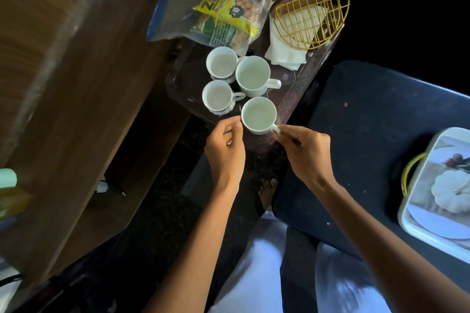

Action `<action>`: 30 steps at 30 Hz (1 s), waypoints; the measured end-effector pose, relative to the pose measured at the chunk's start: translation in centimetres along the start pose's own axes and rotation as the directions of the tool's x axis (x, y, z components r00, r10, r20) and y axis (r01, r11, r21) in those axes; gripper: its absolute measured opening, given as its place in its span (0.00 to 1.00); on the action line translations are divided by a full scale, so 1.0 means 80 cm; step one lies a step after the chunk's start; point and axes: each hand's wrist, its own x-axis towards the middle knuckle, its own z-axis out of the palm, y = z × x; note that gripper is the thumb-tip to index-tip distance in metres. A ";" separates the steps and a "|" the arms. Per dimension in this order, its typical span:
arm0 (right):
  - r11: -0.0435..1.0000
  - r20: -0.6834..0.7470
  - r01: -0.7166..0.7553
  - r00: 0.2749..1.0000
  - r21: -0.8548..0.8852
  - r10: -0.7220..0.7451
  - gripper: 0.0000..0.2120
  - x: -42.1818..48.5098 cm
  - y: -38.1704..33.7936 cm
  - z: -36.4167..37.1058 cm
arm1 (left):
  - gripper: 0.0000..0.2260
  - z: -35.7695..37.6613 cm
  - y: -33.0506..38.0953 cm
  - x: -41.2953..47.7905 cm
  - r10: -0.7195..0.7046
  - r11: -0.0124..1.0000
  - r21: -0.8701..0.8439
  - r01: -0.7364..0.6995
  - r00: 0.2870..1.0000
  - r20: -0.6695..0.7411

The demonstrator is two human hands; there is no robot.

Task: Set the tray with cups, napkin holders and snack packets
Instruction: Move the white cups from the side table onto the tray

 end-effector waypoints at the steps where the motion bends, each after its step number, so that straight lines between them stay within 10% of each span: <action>1: 1.000 0.002 0.007 1.000 0.002 -0.007 0.09 -0.005 0.001 -0.005 | 0.08 0.001 -0.001 -0.003 0.006 1.000 0.000 -0.006 1.000 -0.001; 30: 0.942 -0.228 -0.334 0.917 0.012 0.328 0.08 -0.231 0.222 -0.339 | 0.06 0.283 -0.066 -0.323 -0.047 0.981 0.192 -0.038 0.906 0.420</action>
